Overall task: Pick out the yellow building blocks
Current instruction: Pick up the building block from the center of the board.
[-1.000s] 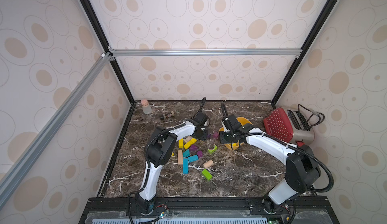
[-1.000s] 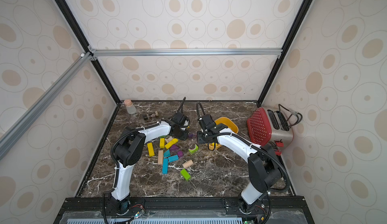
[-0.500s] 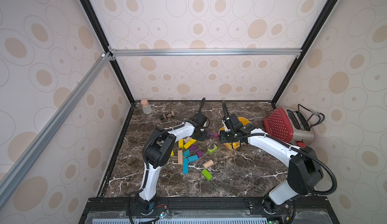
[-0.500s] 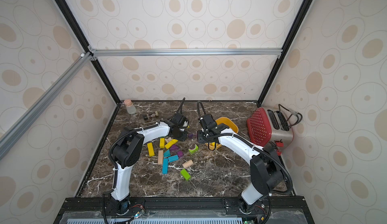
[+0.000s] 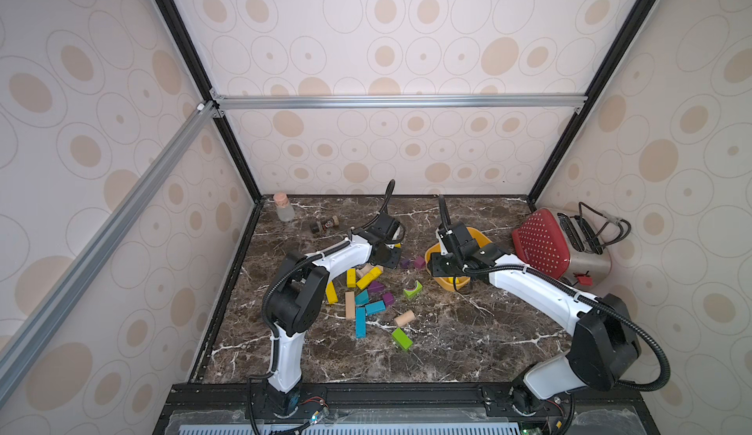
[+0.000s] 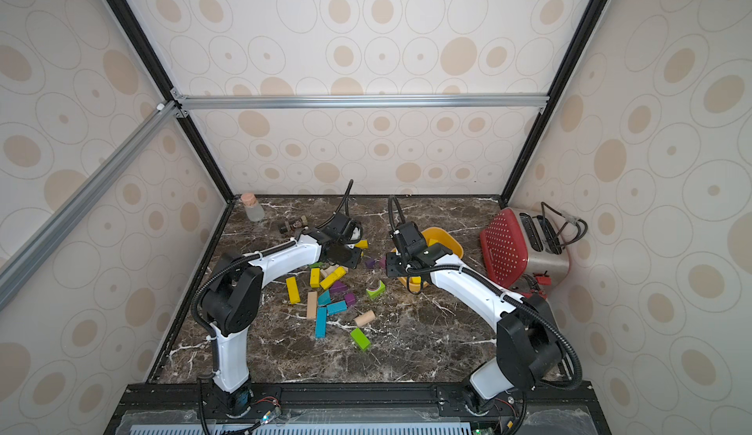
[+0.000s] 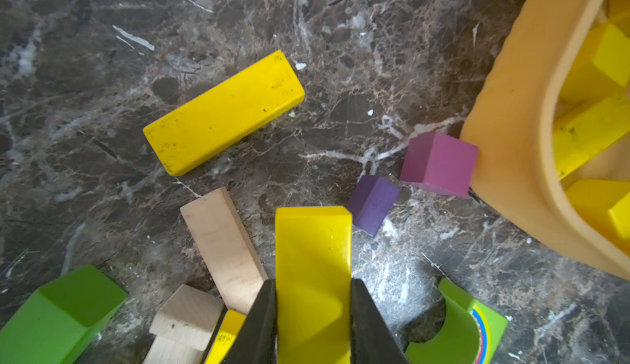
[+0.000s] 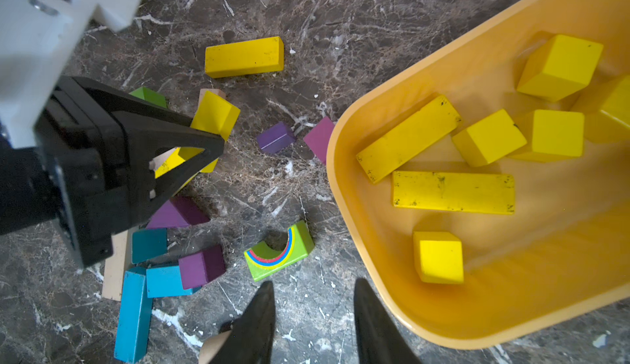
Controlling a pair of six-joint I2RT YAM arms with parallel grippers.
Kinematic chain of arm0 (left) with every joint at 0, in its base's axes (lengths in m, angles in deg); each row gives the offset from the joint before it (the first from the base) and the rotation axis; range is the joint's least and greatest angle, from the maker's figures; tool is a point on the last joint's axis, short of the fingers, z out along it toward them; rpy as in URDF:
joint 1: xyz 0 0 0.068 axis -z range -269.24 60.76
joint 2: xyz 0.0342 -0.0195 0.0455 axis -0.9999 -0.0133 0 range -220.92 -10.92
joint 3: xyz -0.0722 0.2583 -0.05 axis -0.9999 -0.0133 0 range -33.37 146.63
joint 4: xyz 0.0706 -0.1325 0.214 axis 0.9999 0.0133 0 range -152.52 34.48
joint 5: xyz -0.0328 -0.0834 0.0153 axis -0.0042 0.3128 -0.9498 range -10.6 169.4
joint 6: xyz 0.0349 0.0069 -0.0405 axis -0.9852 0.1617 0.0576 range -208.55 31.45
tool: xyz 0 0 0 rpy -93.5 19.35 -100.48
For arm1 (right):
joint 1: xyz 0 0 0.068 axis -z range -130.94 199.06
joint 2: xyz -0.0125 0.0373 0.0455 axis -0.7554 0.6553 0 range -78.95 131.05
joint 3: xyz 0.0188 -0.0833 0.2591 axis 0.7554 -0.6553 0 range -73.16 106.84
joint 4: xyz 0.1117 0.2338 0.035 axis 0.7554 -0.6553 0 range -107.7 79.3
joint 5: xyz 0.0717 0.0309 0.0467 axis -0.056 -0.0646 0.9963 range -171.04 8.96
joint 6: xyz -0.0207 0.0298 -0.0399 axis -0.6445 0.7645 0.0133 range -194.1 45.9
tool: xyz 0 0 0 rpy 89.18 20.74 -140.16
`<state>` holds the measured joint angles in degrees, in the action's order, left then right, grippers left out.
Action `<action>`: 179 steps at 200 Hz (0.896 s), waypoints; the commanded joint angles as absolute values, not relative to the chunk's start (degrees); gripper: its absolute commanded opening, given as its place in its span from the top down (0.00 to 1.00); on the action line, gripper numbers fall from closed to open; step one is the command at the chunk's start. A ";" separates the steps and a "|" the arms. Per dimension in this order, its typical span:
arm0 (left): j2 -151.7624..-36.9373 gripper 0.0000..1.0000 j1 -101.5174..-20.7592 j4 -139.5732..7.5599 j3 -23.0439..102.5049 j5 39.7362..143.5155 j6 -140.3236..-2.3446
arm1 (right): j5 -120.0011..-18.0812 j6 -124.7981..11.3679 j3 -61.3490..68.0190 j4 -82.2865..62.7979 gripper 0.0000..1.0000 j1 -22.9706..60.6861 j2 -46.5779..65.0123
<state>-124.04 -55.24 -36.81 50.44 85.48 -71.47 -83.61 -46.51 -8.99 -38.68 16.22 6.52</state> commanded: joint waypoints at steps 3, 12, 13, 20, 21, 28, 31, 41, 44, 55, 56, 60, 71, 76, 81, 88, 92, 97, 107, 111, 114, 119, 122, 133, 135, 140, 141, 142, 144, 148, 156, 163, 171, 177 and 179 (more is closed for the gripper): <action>-121.41 0.77 -55.48 -37.12 50.30 86.68 -70.33 | -85.23 -45.17 -10.86 -37.47 0.60 15.90 3.79; -121.16 0.77 -55.36 -37.20 50.46 87.39 -69.89 | -85.67 -45.04 -11.34 -37.04 0.60 15.84 3.13; -121.15 0.77 -55.38 -37.21 50.51 87.48 -69.86 | -85.73 -45.02 -11.40 -36.96 0.60 15.84 3.05; -120.98 0.76 -55.29 -37.21 50.64 87.83 -69.57 | -86.10 -45.06 -11.78 -36.76 0.60 15.86 2.57; -120.97 0.76 -55.26 -37.26 50.69 87.88 -69.53 | -86.16 -45.08 -11.84 -36.74 0.60 15.85 2.50; -120.75 0.76 -55.18 -37.31 50.88 88.18 -69.24 | -86.49 -45.02 -12.14 -36.42 0.60 15.84 2.07; -120.67 0.76 -55.06 -37.37 51.02 88.33 -69.16 | -86.50 -45.10 -12.28 -36.42 0.60 15.88 1.89; -120.54 0.76 -54.80 -37.32 51.49 88.47 -69.13 | -86.49 -45.26 -12.27 -36.59 0.60 15.89 1.50; -120.52 0.76 -54.62 -37.30 51.72 88.45 -69.13 | -86.36 -45.35 -12.15 -36.74 0.59 15.82 1.42; -120.49 0.76 -54.19 -37.34 52.47 88.32 -69.00 | -85.94 -45.54 -11.98 -37.22 0.60 15.86 1.13; -120.50 0.76 -54.14 -37.28 52.48 88.30 -69.02 | -85.95 -45.58 -11.98 -37.32 0.60 15.89 1.13; -120.52 0.76 -54.04 -37.22 52.72 88.30 -68.96 | -85.94 -45.62 -11.98 -37.48 0.60 15.86 1.04; -120.61 0.76 -53.58 -37.19 53.56 88.32 -68.69 | -86.24 -45.89 -11.94 -38.02 0.60 15.85 0.74; -120.65 0.76 -53.43 -37.13 53.91 88.23 -68.63 | -86.46 -46.02 -12.02 -38.14 0.60 15.82 0.56; -120.78 0.76 -53.19 -37.15 54.23 88.17 -68.50 | -86.68 -46.17 -12.18 -38.29 0.60 15.91 0.35; -120.83 0.76 -52.96 -37.12 54.76 88.16 -68.43 | -86.92 -46.37 -12.32 -38.50 0.60 15.86 -0.05; -120.87 0.76 -52.77 -37.12 55.00 88.18 -68.30 | -87.08 -46.54 -12.42 -38.59 0.60 15.91 -0.25; -120.95 0.76 -52.55 -37.10 55.33 88.17 -68.14 | -87.32 -46.59 -12.66 -38.73 0.60 15.85 -0.58; -121.04 0.76 -52.12 -36.96 56.02 88.25 -67.99 | -87.89 -46.68 -13.02 -39.03 0.59 15.84 -1.09; -121.05 0.76 -51.91 -36.97 56.22 88.23 -67.90 | -88.16 -46.79 -13.05 -39.27 0.60 15.88 -1.30; -121.05 0.76 -51.69 -37.00 56.32 88.19 -67.90 | -88.29 -46.86 -13.04 -39.53 0.59 15.85 -1.46; -121.05 0.76 -51.45 -36.95 56.68 88.27 -67.81 | -88.50 -46.98 -13.17 -39.79 0.59 15.85 -1.72; -121.05 0.76 -51.32 -36.92 56.85 88.17 -67.81 | -88.74 -47.00 -13.25 -40.00 0.60 15.85 -1.88; -121.03 0.76 -50.71 -36.86 57.44 88.01 -67.87 | -89.31 -47.12 -13.48 -40.70 0.59 15.84 -2.57; -121.04 0.76 -50.62 -36.79 57.53 88.01 -67.78 | -89.48 -47.12 -13.48 -40.85 0.59 15.86 -2.68; -121.14 0.76 -50.39 -36.78 57.86 88.04 -67.81 | -89.66 -47.12 -13.72 -41.07 0.59 15.84 -3.11; -121.14 0.76 -50.39 -36.77 57.95 88.07 -67.81 | -89.74 -47.07 -13.73 -41.09 0.59 15.84 -3.19; -121.18 0.76 -50.35 -36.77 57.99 88.08 -67.81 | -89.79 -47.05 -13.83 -41.10 0.59 15.84 -3.23; -121.19 0.76 -50.25 -36.77 58.13 88.12 -67.81 | -89.91 -47.03 -13.94 -41.15 0.59 15.88 -3.42; -121.30 0.76 -50.07 -36.77 58.35 88.25 -67.81 | -90.06 -46.90 -14.11 -41.34 0.59 15.84 -3.73; -121.61 0.76 -49.87 -36.71 58.91 88.42 -67.81 | -90.06 -46.62 -14.43 -41.65 0.59 15.93 -4.49; -122.00 0.76 -49.57 -36.33 59.57 88.52 -67.81 | -90.00 -46.27 -14.78 -41.71 0.59 16.01 -5.12; -122.33 0.76 -49.44 -35.81 60.38 88.79 -67.81 | -89.69 -45.99 -15.27 -41.88 0.58 16.02 -5.71; -122.60 0.76 -49.27 -35.51 60.91 88.82 -67.87 | -89.57 -45.83 -15.49 -42.14 0.58 16.06 -6.15; -122.62 0.76 -49.25 -35.47 61.06 88.76 -67.89 | -89.52 -45.76 -15.54 -42.22 0.58 16.02 -6.34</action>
<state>-122.47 -49.93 -36.98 57.04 88.35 -68.39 -88.64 -46.44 -14.24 -39.97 16.22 -3.95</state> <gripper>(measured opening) 0.309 0.414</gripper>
